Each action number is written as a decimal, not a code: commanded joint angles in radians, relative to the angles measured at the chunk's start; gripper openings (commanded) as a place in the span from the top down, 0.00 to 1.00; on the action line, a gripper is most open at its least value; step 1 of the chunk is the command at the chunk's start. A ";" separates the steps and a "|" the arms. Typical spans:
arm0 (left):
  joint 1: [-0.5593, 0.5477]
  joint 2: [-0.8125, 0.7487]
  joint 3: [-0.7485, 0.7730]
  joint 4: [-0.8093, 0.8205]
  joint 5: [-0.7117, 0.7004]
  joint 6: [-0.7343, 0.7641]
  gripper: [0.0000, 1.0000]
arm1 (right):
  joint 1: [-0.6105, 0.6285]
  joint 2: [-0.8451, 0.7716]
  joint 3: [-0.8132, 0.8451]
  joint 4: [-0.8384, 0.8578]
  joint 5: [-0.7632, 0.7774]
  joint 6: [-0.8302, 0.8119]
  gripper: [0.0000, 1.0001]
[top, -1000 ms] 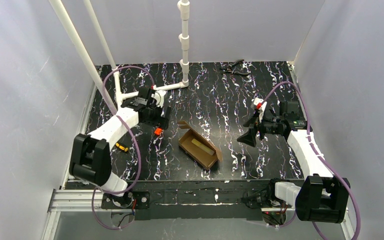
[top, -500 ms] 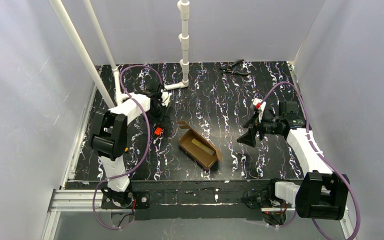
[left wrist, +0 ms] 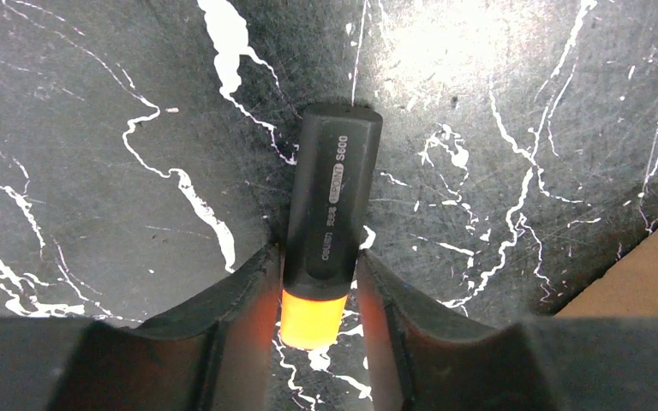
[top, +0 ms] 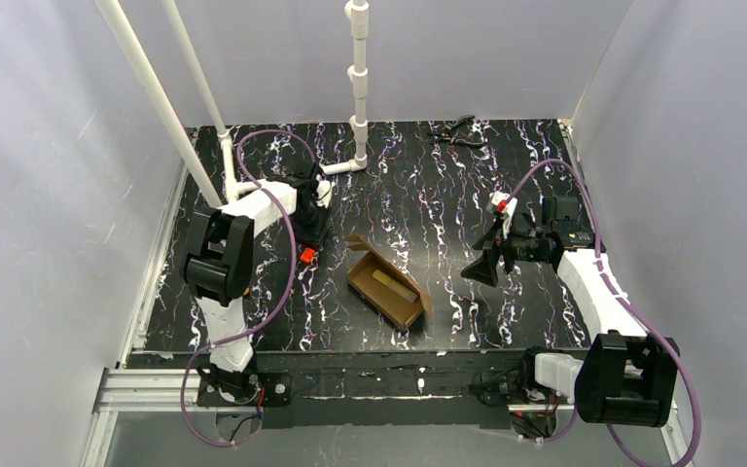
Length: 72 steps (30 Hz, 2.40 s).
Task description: Fold the paper box
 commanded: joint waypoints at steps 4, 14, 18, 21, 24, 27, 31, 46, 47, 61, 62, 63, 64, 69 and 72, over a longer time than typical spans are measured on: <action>0.003 -0.014 -0.017 0.017 -0.001 -0.062 0.77 | -0.004 -0.001 0.014 0.000 -0.013 -0.018 0.02; 0.001 -0.433 -0.309 0.165 0.062 -0.415 1.00 | -0.008 -0.002 0.014 -0.004 -0.018 -0.019 0.02; -0.010 -0.711 -0.544 0.265 0.166 -0.687 1.00 | -0.011 -0.003 0.014 -0.006 -0.027 -0.021 0.02; -0.027 -0.917 -0.725 0.359 0.232 -0.908 1.00 | -0.014 -0.005 0.013 -0.007 -0.029 -0.021 0.02; -0.054 -1.113 -0.894 0.465 0.268 -1.169 1.00 | -0.017 -0.007 0.011 -0.005 -0.029 -0.022 0.02; -0.131 -1.275 -1.022 0.556 0.210 -1.396 1.00 | -0.019 -0.008 0.011 -0.005 -0.026 -0.022 0.02; -0.282 -1.347 -1.078 0.614 0.068 -1.584 1.00 | -0.021 -0.009 0.010 -0.006 -0.027 -0.020 0.01; -0.483 -0.858 -0.807 0.706 -0.069 -1.586 1.00 | -0.025 -0.013 0.007 -0.007 -0.028 -0.024 0.02; -0.486 -0.836 -0.794 0.714 -0.073 -1.589 1.00 | -0.025 -0.012 0.008 -0.006 -0.029 -0.023 0.02; -0.507 -0.633 -0.727 0.772 -0.011 -1.590 0.60 | -0.025 -0.019 0.013 -0.017 -0.032 -0.032 0.02; -0.507 -0.644 -0.733 0.770 -0.009 -1.579 0.57 | -0.025 -0.019 0.013 -0.018 -0.033 -0.032 0.02; -0.508 -0.656 -0.741 0.770 -0.008 -1.566 0.55 | -0.025 -0.019 0.013 -0.018 -0.034 -0.033 0.02; -0.507 -0.669 -0.756 0.770 -0.005 -1.553 0.53 | -0.025 -0.020 0.013 -0.019 -0.035 -0.035 0.02; -0.502 -0.779 -0.835 0.751 0.042 -1.388 0.34 | -0.025 -0.026 0.014 -0.042 -0.029 -0.064 0.02; -0.488 -0.888 -0.890 0.738 0.132 -1.158 0.28 | -0.025 -0.034 0.020 -0.077 -0.028 -0.106 0.02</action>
